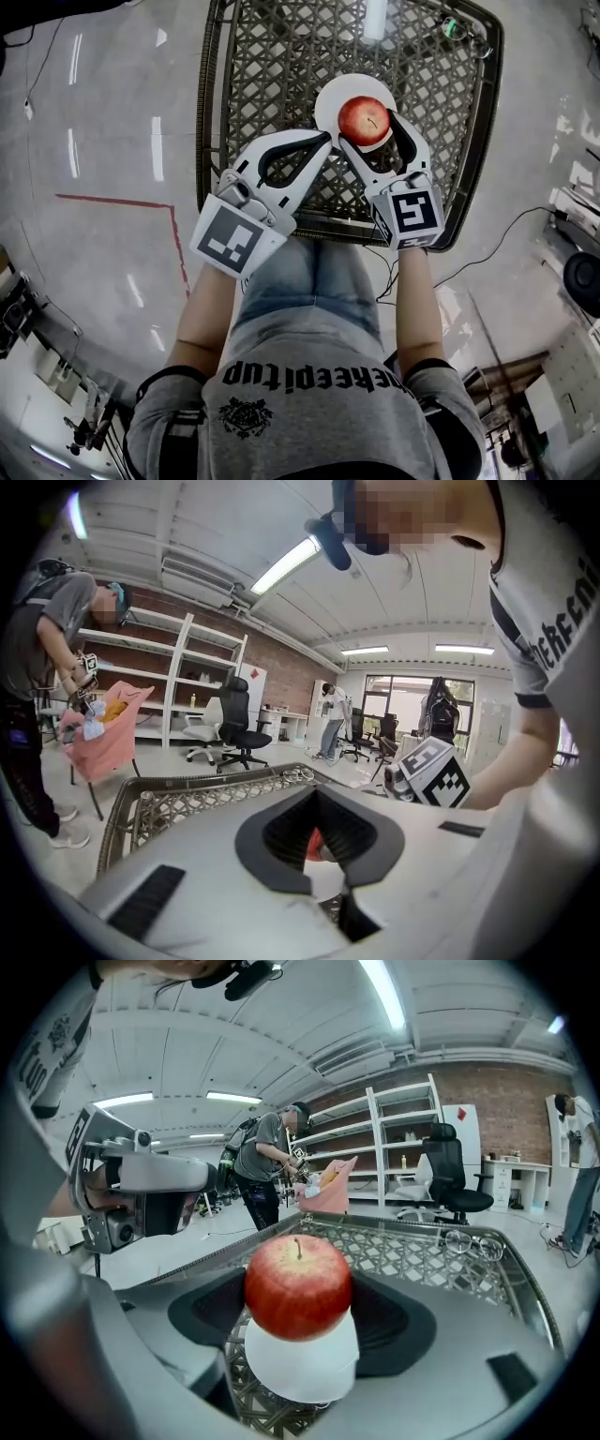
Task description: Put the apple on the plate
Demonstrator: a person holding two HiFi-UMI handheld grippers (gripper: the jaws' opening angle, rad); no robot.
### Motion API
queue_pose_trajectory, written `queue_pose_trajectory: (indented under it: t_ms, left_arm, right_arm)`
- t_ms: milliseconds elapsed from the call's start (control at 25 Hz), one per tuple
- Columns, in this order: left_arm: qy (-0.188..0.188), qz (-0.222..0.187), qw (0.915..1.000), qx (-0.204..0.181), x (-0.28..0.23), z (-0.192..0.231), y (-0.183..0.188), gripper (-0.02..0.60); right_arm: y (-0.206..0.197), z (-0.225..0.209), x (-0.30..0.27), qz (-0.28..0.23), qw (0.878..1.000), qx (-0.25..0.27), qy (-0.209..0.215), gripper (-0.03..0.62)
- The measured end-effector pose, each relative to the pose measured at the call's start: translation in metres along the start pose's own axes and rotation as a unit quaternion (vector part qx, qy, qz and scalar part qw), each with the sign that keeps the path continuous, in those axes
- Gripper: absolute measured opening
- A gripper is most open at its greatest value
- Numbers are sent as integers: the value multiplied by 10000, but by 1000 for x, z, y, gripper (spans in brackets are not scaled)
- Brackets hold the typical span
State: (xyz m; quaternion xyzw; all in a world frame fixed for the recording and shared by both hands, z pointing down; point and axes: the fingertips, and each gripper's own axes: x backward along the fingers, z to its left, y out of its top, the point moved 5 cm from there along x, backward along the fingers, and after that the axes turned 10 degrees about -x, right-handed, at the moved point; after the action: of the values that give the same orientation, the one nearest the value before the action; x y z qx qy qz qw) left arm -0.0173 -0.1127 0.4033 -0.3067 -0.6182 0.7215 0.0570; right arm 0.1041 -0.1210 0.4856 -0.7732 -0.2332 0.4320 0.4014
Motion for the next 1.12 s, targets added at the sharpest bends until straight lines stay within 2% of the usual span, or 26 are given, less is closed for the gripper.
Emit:
queue_pose_trajectory:
  t_ms: [1120]
  left_arm:
    - [-55, 44, 9999, 149, -2, 3, -20, 21]
  right_arm:
    - [-31, -6, -21, 264, 9994, -97, -188, 374]
